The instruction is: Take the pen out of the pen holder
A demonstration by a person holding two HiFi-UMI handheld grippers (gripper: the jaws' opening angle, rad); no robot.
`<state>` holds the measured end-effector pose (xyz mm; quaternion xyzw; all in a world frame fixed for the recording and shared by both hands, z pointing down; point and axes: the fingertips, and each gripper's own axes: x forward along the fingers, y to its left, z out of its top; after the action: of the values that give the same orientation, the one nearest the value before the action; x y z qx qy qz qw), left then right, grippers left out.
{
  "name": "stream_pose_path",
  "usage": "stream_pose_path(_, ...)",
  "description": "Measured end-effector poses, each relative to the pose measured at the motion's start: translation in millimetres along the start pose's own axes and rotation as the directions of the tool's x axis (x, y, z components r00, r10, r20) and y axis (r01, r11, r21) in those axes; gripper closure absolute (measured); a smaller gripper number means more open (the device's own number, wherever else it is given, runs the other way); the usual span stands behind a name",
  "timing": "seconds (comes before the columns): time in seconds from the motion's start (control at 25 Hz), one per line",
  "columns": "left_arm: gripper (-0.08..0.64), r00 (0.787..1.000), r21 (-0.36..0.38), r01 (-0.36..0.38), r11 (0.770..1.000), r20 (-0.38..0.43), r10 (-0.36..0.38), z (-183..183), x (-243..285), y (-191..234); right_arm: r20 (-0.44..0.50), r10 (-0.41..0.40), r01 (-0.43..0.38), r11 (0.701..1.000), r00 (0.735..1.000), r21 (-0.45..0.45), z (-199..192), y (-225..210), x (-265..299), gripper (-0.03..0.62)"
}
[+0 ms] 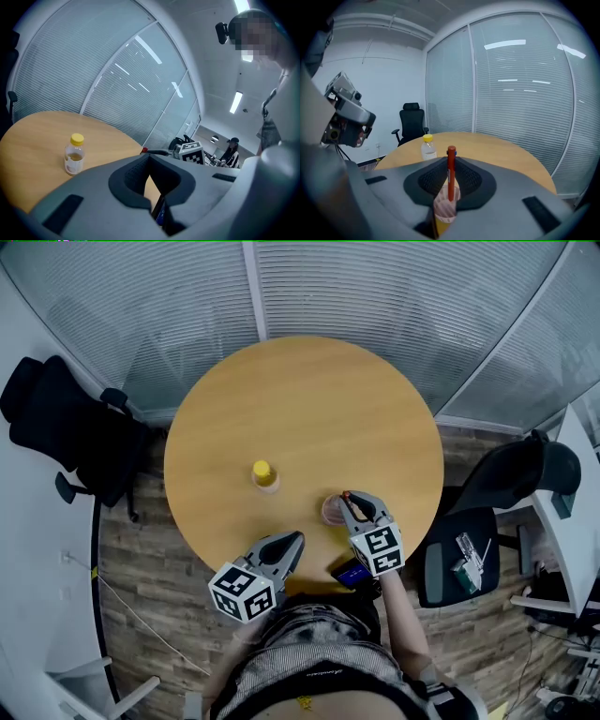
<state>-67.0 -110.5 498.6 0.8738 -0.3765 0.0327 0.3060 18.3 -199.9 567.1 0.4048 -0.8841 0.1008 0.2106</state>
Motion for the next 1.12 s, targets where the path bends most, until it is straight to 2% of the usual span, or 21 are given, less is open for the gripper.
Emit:
stream_pose_path(0.56,0.557,0.999,-0.004,-0.024,1.000,0.043,0.024,3.5,-12.1,-5.2,0.114,0.032,-0.027,0.999,0.993,-0.041,63.2,13.2,-50.7,0.532)
stream_pose_path(1.12,0.557,0.997,0.006,-0.025,1.000,0.074,0.025,5.6,-14.3,-14.4,0.134,0.049,-0.044,0.998,0.990,-0.033,81.9,25.9,-75.7,0.532)
